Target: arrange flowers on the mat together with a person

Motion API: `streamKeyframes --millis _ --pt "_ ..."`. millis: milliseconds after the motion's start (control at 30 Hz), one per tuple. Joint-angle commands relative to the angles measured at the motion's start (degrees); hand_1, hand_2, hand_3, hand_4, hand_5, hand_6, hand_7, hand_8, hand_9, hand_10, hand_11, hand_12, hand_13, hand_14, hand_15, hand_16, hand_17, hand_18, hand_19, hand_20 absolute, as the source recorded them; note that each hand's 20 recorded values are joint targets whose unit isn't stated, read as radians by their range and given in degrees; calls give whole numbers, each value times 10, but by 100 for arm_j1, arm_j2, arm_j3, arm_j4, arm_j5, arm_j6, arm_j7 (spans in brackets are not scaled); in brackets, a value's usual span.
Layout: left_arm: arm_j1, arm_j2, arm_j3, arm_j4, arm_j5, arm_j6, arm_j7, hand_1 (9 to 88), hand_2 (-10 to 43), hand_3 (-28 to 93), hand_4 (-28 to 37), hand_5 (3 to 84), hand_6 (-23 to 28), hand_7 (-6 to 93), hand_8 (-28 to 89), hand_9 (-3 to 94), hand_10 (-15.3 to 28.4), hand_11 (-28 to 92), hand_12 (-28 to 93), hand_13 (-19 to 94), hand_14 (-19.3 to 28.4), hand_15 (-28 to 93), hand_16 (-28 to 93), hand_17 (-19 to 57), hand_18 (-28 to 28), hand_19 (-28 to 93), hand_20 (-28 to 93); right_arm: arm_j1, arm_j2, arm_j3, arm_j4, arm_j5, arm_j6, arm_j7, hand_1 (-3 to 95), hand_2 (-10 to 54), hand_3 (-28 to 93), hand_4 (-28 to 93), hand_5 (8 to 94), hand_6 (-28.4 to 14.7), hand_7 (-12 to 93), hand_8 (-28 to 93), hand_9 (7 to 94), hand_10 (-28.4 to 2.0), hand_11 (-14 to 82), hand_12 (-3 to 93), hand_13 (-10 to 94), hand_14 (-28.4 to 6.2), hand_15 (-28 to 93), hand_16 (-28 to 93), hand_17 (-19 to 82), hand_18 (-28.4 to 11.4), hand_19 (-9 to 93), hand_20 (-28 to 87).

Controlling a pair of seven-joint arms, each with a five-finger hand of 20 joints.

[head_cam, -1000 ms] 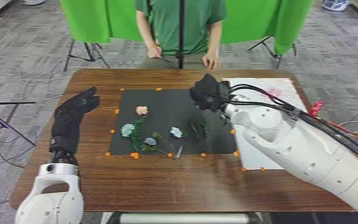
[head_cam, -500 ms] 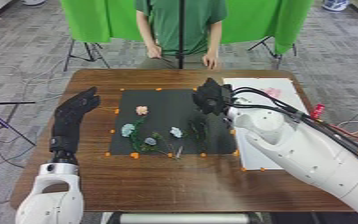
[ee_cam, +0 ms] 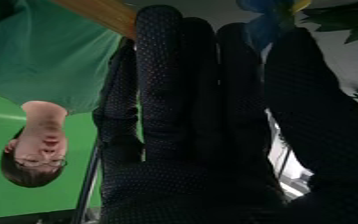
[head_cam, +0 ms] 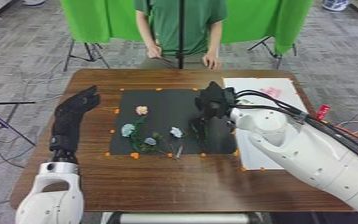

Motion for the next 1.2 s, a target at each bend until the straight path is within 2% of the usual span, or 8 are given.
streamKeyframes --millis 33,400,533,633,800,1033,1100,1200 --pt "-11 41 30 42 -5 -23 -18 251 28 659 -220 450 56 112 -62 440 137 167 134 347 184 153 13 37 127 108 162 93 8 13 -104 229 -129 107 396 -95 783 -256 641 45 236 -125 700 -94 185 211 685 -74 402 340 261 -178 601 527" --pt "-9 28 27 35 -2 0 -23 252 27 656 -218 450 56 111 -62 439 137 165 135 347 183 153 13 37 127 108 162 -11 65 330 -700 667 -770 248 336 -95 770 -237 637 34 213 -123 697 -106 176 210 663 -91 391 331 248 -185 590 521" --pt "-18 13 53 45 -3 -38 -16 253 27 655 -218 450 56 111 -62 440 136 165 135 347 183 152 13 36 127 108 162 -474 26 1160 -1179 814 -1332 295 315 -95 766 -233 621 30 197 -119 680 -113 165 208 644 -99 373 325 236 -187 576 513" --pt "-52 27 93 62 -1 -47 -19 253 27 655 -218 449 56 112 -62 440 138 165 135 347 184 152 13 36 127 108 162 -1243 -114 2288 -1660 2047 -1369 814 278 -95 750 -218 607 26 180 -108 662 -119 153 208 624 -110 353 321 225 -190 558 501" --pt "-69 -18 98 78 -13 -37 -22 253 26 656 -217 450 56 111 -62 440 138 165 135 347 184 151 13 37 127 108 162 -2682 -961 4297 -2216 4850 -1197 1330 234 17 674 -174 608 2 151 -94 646 -150 134 206 586 -142 304 304 222 -188 493 442" --pt "-120 -19 120 133 -13 -72 71 253 25 656 -217 450 56 112 -62 440 138 166 136 348 183 153 14 37 127 108 162 -3939 -2303 5555 -2457 7049 -1109 795 207 39 660 -160 584 -19 120 -75 590 -163 107 202 515 -163 229 290 200 -183 372 370" --pt "-112 -45 172 145 -26 12 147 254 25 657 -217 451 56 113 -62 441 138 165 135 349 183 153 13 37 127 108 162 -4443 -2975 5756 -2613 6886 -682 429 190 46 664 -152 564 -21 108 -68 554 -162 83 199 477 -165 147 322 194 -179 297 342" --pt "-110 -89 270 178 -57 61 198 253 24 659 -216 452 56 114 -63 444 138 168 136 351 182 154 13 38 127 107 162 -5082 -3579 5625 -2724 7274 479 -239 169 43 680 -146 552 -19 106 -67 541 -160 73 198 443 -163 125 319 189 -177 243 325"
